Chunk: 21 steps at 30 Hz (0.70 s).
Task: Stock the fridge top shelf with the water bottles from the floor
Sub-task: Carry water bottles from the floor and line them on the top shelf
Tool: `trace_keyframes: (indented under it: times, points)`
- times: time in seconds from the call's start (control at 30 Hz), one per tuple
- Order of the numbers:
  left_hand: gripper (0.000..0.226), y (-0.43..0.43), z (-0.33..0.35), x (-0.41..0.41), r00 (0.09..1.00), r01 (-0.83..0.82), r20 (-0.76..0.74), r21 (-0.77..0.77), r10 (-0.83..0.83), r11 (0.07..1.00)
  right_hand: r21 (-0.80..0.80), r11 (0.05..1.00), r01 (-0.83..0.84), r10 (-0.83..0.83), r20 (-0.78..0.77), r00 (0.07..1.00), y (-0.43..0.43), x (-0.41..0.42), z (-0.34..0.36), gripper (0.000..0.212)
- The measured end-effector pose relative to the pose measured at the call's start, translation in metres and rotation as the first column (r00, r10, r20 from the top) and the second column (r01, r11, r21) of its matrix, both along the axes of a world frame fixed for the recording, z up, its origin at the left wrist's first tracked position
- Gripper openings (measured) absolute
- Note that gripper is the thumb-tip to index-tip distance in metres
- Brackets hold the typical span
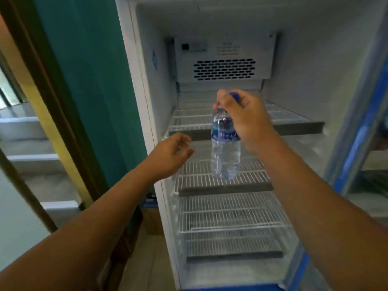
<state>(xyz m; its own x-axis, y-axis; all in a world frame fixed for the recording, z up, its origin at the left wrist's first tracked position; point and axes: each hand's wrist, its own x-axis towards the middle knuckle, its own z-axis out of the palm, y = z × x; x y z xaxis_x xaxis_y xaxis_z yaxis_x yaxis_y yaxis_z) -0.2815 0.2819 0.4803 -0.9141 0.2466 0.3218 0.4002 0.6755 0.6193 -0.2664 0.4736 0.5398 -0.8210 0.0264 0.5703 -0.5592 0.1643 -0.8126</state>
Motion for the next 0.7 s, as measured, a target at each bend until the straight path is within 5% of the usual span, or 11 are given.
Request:
trace_keyframes:
  times: [0.33,0.47,0.7]
  points:
    - [0.047,-0.001,0.015,-0.103,0.999,-0.038,-0.035,-0.312,0.029,0.949,0.086,0.996,0.024,-0.024,-0.001,1.000,-0.030,-0.160,0.058,0.036]
    - [0.062,0.009,0.000,-0.130,0.998,-0.060,-0.057,-0.517,0.036,0.854,0.068,0.998,0.011,-0.017,0.085,0.996,-0.044,-0.220,0.050,0.034]
    - [0.059,0.011,-0.013,-0.138,0.980,-0.171,-0.181,-0.522,0.088,0.836,0.149,0.984,-0.100,0.088,0.085,0.992,-0.077,-0.279,0.024,0.033]
